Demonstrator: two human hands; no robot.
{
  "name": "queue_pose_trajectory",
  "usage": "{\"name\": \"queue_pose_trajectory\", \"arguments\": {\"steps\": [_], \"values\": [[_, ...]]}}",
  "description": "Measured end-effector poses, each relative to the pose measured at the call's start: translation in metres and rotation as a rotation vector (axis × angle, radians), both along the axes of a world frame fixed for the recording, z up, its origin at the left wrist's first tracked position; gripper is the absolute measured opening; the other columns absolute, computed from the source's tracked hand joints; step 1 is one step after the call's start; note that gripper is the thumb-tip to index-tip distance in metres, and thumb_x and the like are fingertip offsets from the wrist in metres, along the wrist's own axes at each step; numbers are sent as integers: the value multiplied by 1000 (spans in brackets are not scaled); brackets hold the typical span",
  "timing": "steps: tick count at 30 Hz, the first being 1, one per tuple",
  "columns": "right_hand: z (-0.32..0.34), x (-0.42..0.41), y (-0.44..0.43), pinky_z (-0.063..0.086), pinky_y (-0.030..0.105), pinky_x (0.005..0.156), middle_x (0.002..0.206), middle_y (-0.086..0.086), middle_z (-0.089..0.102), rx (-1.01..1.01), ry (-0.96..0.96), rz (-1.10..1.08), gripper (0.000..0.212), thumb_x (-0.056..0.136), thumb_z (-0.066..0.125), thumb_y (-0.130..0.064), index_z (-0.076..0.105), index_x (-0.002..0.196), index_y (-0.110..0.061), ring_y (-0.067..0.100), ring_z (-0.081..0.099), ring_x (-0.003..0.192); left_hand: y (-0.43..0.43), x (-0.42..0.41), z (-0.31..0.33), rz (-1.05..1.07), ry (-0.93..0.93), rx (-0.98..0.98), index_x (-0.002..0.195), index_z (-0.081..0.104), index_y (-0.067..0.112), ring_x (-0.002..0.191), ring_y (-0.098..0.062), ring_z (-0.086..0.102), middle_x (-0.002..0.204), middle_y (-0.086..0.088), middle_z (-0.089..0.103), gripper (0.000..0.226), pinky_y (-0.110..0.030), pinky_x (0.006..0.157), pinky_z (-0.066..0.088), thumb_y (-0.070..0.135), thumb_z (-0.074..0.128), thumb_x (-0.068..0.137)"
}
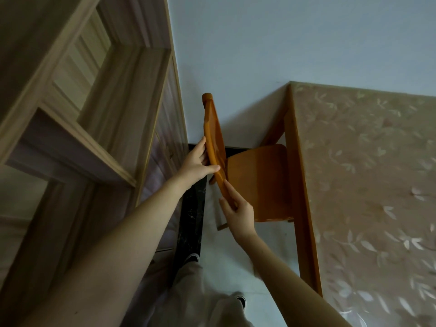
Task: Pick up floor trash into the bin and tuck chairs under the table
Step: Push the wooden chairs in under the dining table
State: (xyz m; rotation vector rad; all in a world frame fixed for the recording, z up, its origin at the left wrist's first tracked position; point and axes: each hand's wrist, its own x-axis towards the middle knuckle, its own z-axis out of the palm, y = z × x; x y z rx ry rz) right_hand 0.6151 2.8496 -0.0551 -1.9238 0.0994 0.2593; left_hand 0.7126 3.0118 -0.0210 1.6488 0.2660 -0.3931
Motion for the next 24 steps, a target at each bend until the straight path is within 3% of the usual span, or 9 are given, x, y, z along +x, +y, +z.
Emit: {"name": "queue_pose_trajectory", "arguments": {"steps": [2, 6, 9, 11, 15, 18, 21, 24], "values": [[-1, 1, -2, 50, 24, 99, 137, -10, 57, 16, 1, 22, 58, 92, 67, -23, 45, 145, -30, 2, 58, 115, 3, -3, -3, 4, -6, -10, 153, 8, 25, 144, -19, 23, 159, -4, 17, 104, -42, 114, 31, 0, 75, 78], [-5, 7, -5, 49, 34, 103, 141, -10, 54, 64, 19, 59, 67, 86, 73, -21, 43, 143, -40, 9, 55, 124, 5, -1, -9, -47, -19, -23, 153, 5, 25, 143, -16, 25, 159, -1, 18, 110, -37, 112, 34, 0, 78, 74], [-5, 15, -10, 54, 40, 95, 135, -5, 58, 51, 36, 66, 71, 81, 74, -29, 42, 142, -47, 21, 62, 115, 2, 7, -10, -77, -34, -12, 153, 4, 24, 142, -14, 26, 158, 0, 19, 110, -28, 108, 37, 2, 79, 75], [-3, 23, -16, 56, 37, 92, 132, -4, 60, 43, 29, 52, 72, 81, 75, -26, 43, 143, -43, 17, 66, 103, -3, 17, -7, -91, -39, -8, 153, 3, 24, 140, -12, 28, 158, 1, 21, 110, -19, 101, 39, 2, 78, 75], [3, 43, -26, 52, 18, 67, 115, -3, 67, 63, 9, 13, 69, 84, 73, -9, 47, 144, -29, 1, 57, 61, -15, 41, -8, -113, -47, -2, 152, 3, 24, 141, -15, 29, 158, -2, 21, 113, -33, 110, 36, 3, 80, 73], [3, 57, -31, 52, 19, 65, 107, -4, 67, 67, 11, -7, 69, 84, 73, -9, 47, 144, -28, 2, 54, 57, -22, 58, -10, -128, -57, 14, 152, 3, 24, 141, -17, 28, 158, -2, 21, 113, -37, 111, 35, 4, 81, 72], [1, 69, -31, 54, 24, 66, 102, -11, 65, 67, 0, -21, 70, 83, 74, -9, 46, 144, -29, 15, 54, 58, -23, 75, -12, -147, -60, 27, 152, 4, 25, 142, -17, 28, 158, -3, 22, 113, -41, 112, 35, 7, 82, 72], [-2, 76, -29, 59, 31, 70, 113, -11, 65, 59, -21, -18, 70, 83, 73, -11, 46, 145, -30, 9, 53, 55, -21, 86, -14, -165, -66, 46, 153, 4, 25, 142, -18, 27, 158, -3, 21, 113, -38, 112, 34, 8, 82, 72]]}}
